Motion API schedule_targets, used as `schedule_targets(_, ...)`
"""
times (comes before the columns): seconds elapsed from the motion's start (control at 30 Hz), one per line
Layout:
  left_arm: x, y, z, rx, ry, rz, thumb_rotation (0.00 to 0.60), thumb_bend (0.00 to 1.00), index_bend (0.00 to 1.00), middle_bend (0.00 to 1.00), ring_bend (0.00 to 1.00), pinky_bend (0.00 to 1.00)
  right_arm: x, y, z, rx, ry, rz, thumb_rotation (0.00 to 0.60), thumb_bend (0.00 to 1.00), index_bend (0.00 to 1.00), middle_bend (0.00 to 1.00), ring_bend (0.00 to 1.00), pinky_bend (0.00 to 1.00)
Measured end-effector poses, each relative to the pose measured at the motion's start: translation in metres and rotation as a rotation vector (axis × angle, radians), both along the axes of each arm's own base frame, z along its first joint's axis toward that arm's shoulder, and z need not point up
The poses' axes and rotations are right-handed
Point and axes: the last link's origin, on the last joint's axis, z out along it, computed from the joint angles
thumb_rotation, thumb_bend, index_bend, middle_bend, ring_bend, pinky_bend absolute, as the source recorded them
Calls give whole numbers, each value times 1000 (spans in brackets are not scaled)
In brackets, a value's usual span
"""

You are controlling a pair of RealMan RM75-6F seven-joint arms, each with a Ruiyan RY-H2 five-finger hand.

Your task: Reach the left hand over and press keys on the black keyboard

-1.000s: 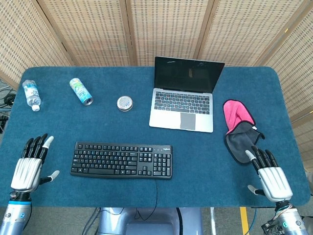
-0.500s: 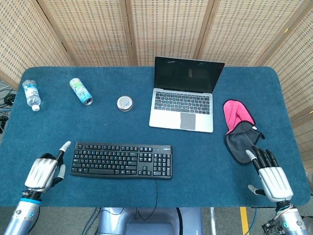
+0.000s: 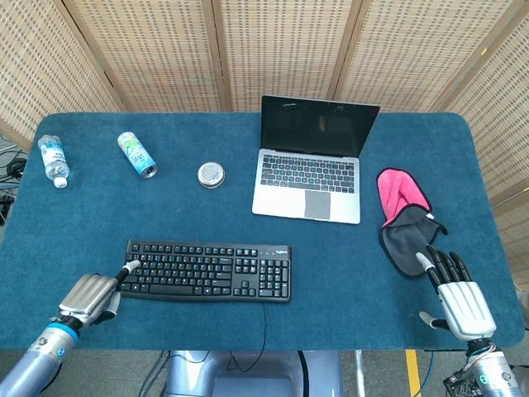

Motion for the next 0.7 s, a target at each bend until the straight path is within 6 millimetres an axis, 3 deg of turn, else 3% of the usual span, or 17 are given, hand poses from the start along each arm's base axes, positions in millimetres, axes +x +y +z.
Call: schedule_targets(0.7,6,28,-40,-144,110,89,600,783,0,682,637,377,-1,-1,3,-5,-12,-3,600,28,0,0,0,0)
